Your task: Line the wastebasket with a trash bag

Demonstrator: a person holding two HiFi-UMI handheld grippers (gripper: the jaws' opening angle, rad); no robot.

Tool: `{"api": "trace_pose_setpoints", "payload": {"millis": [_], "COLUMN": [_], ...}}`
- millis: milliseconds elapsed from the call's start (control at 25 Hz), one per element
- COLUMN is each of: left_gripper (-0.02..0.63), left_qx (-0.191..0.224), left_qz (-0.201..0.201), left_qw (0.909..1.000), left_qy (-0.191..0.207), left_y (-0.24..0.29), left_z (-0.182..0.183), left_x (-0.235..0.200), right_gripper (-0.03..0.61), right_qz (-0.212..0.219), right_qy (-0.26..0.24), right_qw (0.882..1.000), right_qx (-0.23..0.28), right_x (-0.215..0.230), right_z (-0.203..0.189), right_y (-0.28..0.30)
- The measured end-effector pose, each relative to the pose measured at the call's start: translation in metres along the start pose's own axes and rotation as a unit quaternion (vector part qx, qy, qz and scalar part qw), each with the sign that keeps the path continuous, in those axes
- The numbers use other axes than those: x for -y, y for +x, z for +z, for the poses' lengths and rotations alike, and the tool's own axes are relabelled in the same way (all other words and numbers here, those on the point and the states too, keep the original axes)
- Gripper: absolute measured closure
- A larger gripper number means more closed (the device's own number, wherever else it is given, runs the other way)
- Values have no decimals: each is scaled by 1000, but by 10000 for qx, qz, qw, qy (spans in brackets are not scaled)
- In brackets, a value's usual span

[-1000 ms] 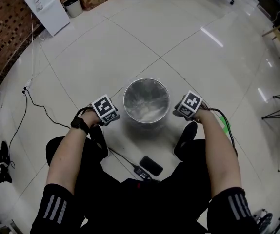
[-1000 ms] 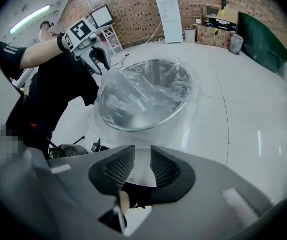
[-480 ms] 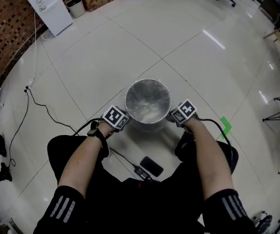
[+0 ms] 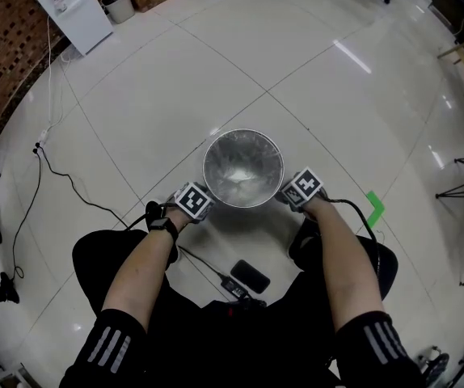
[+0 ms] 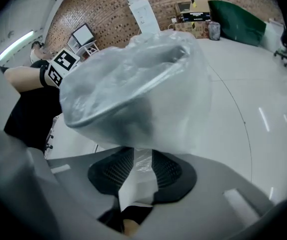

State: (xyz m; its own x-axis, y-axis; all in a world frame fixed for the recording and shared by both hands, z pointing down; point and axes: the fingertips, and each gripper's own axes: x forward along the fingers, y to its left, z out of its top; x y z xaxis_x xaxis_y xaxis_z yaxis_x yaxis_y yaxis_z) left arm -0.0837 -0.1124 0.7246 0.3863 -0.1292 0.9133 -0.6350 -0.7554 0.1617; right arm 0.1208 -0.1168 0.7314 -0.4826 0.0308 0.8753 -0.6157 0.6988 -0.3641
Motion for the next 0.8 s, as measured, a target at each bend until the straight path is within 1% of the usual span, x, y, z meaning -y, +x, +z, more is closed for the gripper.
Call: {"api": "trace_pose_setpoints", "payload": {"millis": [160, 280, 400, 480, 560, 680, 800], "left_gripper": [465, 463, 460, 459, 457, 453, 453], "left_qx": [-115, -171, -295, -399, -469, -631, -613], "left_qz": [149, 183, 308, 392, 474, 566, 757], "left_qw": [9998, 9997, 9989, 9977, 9962, 9949, 9932], "left_qy": [-69, -21, 193, 393, 565, 555, 633], "left_y": [6, 12, 8, 1, -8, -30, -55], "left_z": [-2, -5, -10, -14, -16, -22, -17], "left_x": [-9, -15, -24, -28, -31, -37, -46], "right_gripper": [453, 453, 453, 453, 454, 453, 454], "right_qz": [-199, -267, -322, -272, -262, -290, -529], "right_qy": [62, -99, -330, -570, -687, -661, -850], "right_qw": [9998, 9995, 9983, 9970, 9957, 9941, 9909], "right_qx": [-59, -148, -369, -441, -555, -813, -897], "right_x": [15, 18, 18, 13, 10, 8, 10], "right_z": [-6, -8, -9, -6, -7, -18, -16], "right_y": [13, 19, 18, 11, -1, -20, -45]}}
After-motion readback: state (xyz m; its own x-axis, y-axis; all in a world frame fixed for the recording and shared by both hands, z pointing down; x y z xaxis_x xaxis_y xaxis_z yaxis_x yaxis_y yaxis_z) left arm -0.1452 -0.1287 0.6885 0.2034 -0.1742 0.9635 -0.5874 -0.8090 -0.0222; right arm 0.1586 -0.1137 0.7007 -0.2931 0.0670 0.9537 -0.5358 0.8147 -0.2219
